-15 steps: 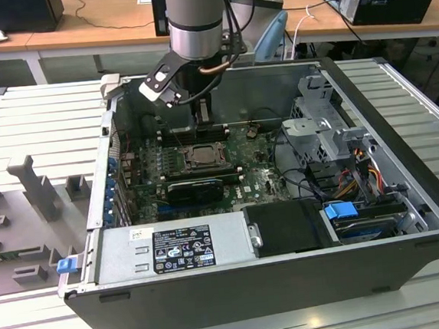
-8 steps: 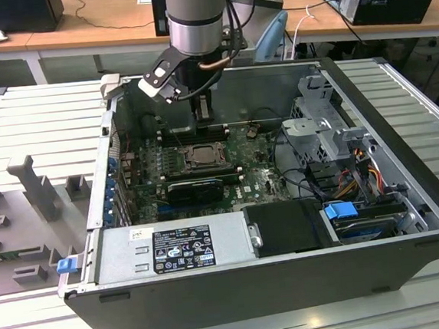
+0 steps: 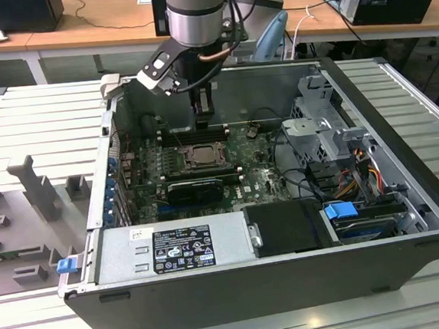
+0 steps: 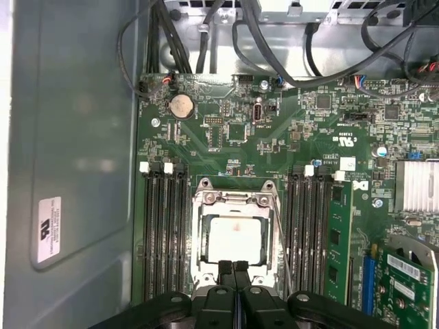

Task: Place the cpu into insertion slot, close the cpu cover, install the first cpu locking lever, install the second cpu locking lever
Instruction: 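Install the first cpu locking lever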

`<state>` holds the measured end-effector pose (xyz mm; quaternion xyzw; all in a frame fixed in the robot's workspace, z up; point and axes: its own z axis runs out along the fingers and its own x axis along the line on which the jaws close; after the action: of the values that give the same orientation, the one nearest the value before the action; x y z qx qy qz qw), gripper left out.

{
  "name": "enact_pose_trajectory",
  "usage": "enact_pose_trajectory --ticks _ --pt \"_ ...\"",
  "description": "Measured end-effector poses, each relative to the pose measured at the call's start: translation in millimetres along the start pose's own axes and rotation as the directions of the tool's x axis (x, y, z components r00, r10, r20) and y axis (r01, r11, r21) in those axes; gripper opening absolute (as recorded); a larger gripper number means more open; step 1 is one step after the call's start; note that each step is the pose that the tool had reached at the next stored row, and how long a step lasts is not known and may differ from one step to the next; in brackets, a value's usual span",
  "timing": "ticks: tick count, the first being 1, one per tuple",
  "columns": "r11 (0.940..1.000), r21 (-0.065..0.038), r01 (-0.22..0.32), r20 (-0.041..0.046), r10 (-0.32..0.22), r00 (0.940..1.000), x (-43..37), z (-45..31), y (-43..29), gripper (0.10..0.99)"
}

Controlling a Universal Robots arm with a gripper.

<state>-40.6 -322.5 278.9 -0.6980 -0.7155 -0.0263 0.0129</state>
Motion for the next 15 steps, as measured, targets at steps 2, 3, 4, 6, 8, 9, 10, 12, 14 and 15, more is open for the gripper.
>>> enact_pose_trajectory --ticks 2,3,4,6,8,9,10,12,14,15 --pt "1.0000 0.000 0.002 -0.0003 -0.002 1.0000 0.0 -0.2 0.0 0.106" --pt "1.0000 0.000 0.008 -0.0004 -0.008 1.0000 0.0 -0.2 0.0 0.106" --pt "0.9998 0.001 0.018 -0.0006 -0.018 0.9998 0.0 -0.2 0.0 0.106" --pt "0.9988 0.003 0.049 -0.0010 -0.049 0.9988 0.0 -0.3 0.0 0.106" --pt "0.9975 0.004 0.070 -0.0014 -0.070 0.9975 0.0 -0.3 0.0 0.106" --pt "0.9966 0.004 0.082 -0.0017 -0.082 0.9966 0.0 -0.3 0.0 0.106" --pt "0.9959 0.005 0.091 -0.0018 -0.091 0.9959 0.0 -0.3 0.0 0.106" --pt "0.9941 0.006 0.109 -0.0022 -0.109 0.9941 0.0 -0.3 0.0 0.106" --pt "0.9920 0.007 0.126 -0.0026 -0.126 0.9920 0.0 -0.3 0.0 0.106" --pt "0.9914 0.007 0.131 -0.0027 -0.131 0.9914 0.0 -0.3 0.0 0.106"
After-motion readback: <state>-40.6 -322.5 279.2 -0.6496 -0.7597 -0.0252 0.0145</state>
